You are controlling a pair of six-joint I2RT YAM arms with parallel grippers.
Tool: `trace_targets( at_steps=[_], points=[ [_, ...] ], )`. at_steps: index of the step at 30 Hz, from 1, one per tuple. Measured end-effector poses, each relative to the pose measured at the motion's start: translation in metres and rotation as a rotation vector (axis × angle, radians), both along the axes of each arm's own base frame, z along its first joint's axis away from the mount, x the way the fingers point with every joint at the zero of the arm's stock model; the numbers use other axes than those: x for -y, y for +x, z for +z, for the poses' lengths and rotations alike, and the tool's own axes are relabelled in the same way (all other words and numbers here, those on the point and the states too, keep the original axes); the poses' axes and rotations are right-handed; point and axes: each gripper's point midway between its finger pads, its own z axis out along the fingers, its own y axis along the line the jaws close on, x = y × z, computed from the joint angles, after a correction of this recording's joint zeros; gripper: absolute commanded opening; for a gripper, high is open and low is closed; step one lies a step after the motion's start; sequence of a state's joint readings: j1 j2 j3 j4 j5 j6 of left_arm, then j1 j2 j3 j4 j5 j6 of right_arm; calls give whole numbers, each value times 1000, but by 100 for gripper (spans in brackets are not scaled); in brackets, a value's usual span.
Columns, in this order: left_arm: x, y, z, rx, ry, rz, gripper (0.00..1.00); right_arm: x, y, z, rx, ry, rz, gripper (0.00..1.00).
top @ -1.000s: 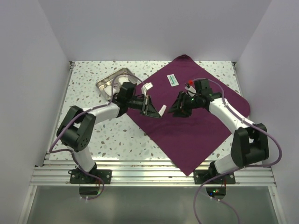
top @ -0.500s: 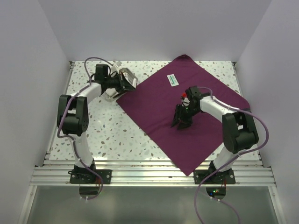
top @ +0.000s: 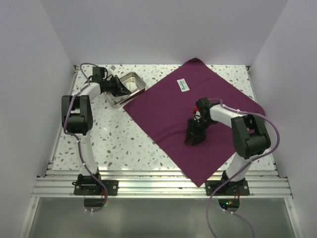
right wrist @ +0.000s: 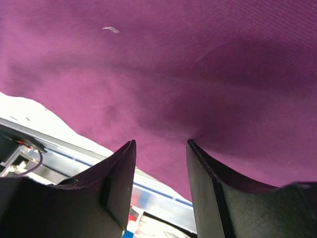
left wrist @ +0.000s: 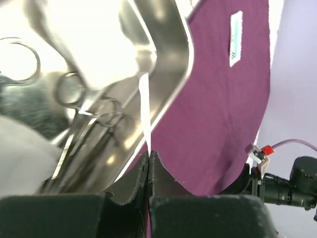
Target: Prepare the surgical pack
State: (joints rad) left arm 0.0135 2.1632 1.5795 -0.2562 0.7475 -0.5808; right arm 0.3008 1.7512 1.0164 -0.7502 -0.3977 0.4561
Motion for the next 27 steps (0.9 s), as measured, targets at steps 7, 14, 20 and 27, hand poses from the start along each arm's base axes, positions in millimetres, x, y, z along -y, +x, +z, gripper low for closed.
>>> trace_targets(
  at_steps=[7,14,20,27],
  points=[
    [-32,10,-8,-39,58,94,7,-1,-3,-2,-29,2,1,49],
    [-50,26,-13,-42,84,126,49,-22,83,51,191,47,-29,50],
    [-53,23,-33,-89,95,128,64,-18,190,99,460,115,-205,52],
    [-52,15,-33,-91,97,130,63,15,277,71,531,105,-353,53]
  ],
)
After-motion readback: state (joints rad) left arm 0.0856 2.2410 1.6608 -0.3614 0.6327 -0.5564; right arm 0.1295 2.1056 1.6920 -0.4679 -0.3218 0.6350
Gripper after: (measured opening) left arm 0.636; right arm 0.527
